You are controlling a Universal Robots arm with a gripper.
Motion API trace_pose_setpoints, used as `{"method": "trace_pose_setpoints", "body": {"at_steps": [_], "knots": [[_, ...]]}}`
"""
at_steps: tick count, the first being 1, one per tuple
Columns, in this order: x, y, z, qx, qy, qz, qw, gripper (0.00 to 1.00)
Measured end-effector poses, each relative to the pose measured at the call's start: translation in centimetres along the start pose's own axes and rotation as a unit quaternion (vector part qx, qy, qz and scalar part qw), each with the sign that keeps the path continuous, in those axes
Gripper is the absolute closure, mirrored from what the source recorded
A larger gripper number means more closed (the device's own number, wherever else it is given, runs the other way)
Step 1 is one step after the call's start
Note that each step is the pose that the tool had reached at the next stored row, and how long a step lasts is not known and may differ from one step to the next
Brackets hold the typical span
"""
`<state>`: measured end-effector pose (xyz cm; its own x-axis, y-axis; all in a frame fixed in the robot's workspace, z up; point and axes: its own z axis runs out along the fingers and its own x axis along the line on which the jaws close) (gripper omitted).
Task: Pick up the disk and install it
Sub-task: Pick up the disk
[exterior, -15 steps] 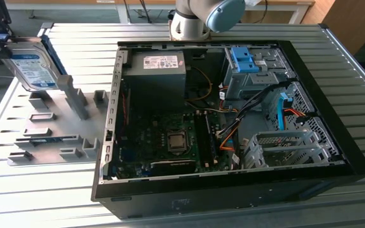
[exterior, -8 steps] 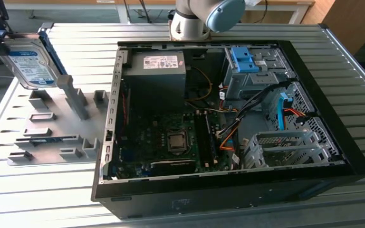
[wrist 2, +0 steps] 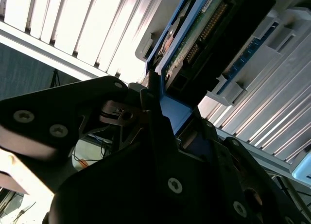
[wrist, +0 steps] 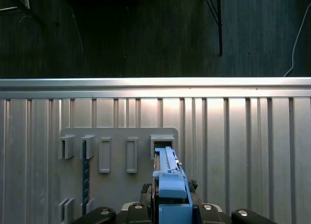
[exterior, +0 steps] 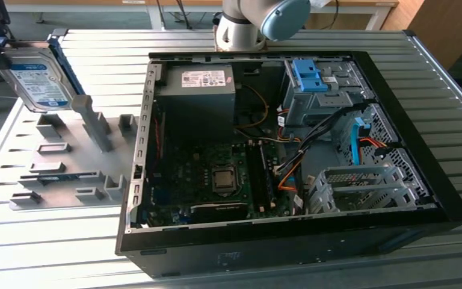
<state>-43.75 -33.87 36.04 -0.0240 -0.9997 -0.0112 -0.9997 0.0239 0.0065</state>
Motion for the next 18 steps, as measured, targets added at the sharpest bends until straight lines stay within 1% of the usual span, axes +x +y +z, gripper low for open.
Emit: {"method": "trace_pose_setpoints", "body": {"at_steps": [18], "knots": [[-0.01, 0.0, -0.93, 0.0001, -0.0005, 0.0, 1.0, 0.63]]}}
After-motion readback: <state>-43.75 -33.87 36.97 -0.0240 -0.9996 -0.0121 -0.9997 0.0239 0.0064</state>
